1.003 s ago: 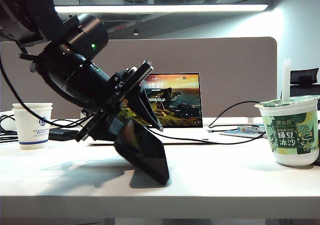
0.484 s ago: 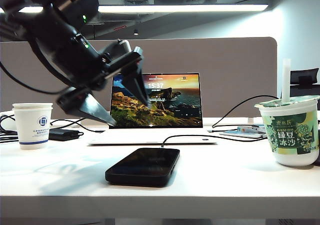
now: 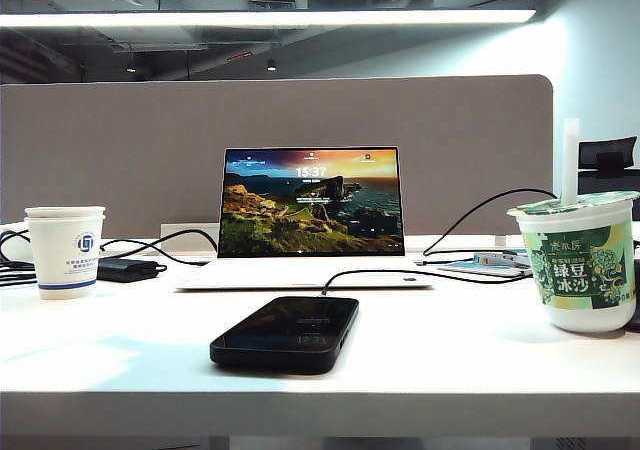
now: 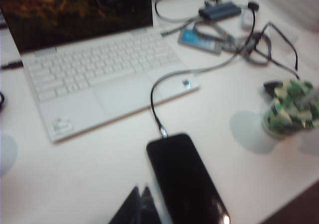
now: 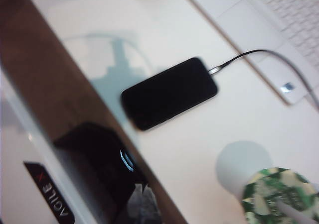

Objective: Pick up the black phone, pick up the charger plug, insert the charger plug into the phone's charging port, and finally place the connected phone back on the desk.

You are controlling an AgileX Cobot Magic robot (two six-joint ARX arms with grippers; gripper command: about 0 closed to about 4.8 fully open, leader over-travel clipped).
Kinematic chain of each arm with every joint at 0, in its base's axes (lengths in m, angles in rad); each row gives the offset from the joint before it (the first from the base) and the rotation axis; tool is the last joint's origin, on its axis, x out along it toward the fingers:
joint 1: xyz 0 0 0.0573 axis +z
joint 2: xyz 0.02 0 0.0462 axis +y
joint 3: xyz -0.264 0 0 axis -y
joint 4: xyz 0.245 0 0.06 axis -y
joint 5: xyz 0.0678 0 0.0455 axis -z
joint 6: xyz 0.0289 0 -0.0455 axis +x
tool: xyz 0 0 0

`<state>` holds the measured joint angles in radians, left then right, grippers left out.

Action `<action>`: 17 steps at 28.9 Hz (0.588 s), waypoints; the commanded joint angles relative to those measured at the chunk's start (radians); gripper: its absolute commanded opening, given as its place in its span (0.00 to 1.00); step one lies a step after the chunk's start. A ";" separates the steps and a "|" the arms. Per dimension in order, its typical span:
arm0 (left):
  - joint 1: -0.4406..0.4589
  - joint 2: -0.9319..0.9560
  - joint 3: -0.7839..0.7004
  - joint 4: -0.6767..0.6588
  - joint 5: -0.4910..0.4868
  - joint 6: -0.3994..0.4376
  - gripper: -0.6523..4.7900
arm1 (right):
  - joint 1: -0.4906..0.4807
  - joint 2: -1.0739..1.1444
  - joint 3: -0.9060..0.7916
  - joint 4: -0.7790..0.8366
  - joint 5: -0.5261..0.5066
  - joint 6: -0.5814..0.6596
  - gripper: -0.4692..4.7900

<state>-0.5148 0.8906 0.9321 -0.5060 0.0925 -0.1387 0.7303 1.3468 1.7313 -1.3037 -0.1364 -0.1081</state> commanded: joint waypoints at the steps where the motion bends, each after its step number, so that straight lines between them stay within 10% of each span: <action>1: -0.021 -0.072 -0.005 -0.119 -0.039 0.025 0.11 | 0.113 -0.047 -0.094 0.049 0.129 0.019 0.08; 17: -0.335 -0.524 -0.387 0.059 -0.321 0.003 0.11 | 0.176 -0.605 -0.782 0.577 0.167 0.030 0.08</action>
<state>-0.8413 0.3897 0.5770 -0.5335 -0.2012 -0.1471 0.9047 0.7818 0.9833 -0.8383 0.0093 -0.0826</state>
